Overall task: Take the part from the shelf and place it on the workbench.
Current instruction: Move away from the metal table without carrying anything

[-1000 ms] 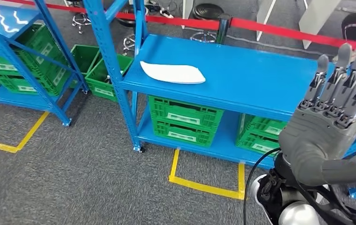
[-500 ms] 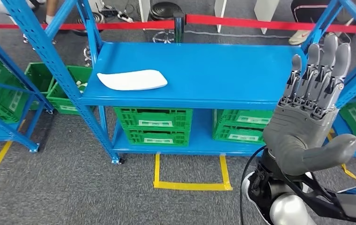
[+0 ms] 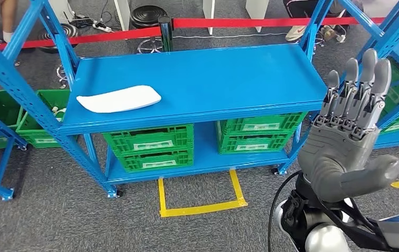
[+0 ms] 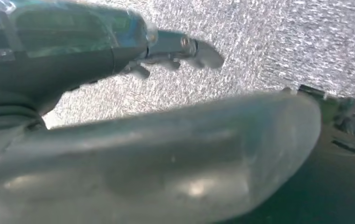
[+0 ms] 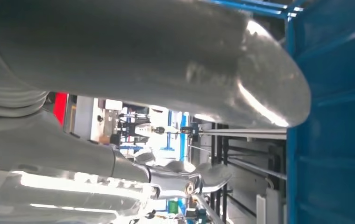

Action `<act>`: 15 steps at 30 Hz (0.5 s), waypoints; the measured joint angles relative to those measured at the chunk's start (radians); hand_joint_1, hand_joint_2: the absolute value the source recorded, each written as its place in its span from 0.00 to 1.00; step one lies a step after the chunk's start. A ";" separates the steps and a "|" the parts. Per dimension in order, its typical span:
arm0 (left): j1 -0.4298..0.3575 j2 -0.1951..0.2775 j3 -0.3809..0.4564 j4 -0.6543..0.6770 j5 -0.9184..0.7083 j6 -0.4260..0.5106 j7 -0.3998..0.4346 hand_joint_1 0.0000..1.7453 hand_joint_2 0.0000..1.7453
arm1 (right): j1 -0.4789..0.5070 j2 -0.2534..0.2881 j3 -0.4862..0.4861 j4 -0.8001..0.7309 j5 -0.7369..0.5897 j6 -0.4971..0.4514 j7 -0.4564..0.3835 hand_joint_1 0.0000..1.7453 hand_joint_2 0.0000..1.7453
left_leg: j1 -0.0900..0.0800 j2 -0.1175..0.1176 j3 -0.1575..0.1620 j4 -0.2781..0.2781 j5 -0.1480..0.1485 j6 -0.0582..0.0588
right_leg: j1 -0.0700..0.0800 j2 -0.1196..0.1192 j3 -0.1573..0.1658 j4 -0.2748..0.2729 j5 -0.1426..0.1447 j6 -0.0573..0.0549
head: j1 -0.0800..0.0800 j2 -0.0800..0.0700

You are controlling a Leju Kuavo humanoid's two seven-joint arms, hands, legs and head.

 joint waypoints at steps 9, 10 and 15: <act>0.005 -0.003 0.000 0.000 0.006 0.009 0.003 0.00 0.00 | 0.042 -0.002 0.000 0.035 -0.062 0.027 0.053 0.00 1.00 | -0.001 -0.034 0.024 -0.026 -0.003 0.024 | 0.002 -0.005 0.021 -0.022 -0.014 -0.017 | -0.025 0.000; 0.007 -0.004 0.000 0.000 0.007 0.011 0.004 0.00 0.00 | 0.056 -0.002 0.000 0.053 -0.108 0.047 0.054 0.00 1.00 | -0.001 -0.035 0.024 -0.028 -0.002 0.023 | 0.002 -0.005 0.021 -0.021 -0.015 -0.019 | -0.030 0.000; 0.014 -0.012 0.000 0.000 0.010 0.017 0.011 0.00 0.00 | 0.106 -0.001 0.008 0.233 -0.223 0.156 0.121 0.00 1.00 | 0.001 -0.041 0.023 -0.037 0.002 -0.012 | 0.003 -0.010 0.021 -0.019 -0.019 -0.023 | -0.046 0.000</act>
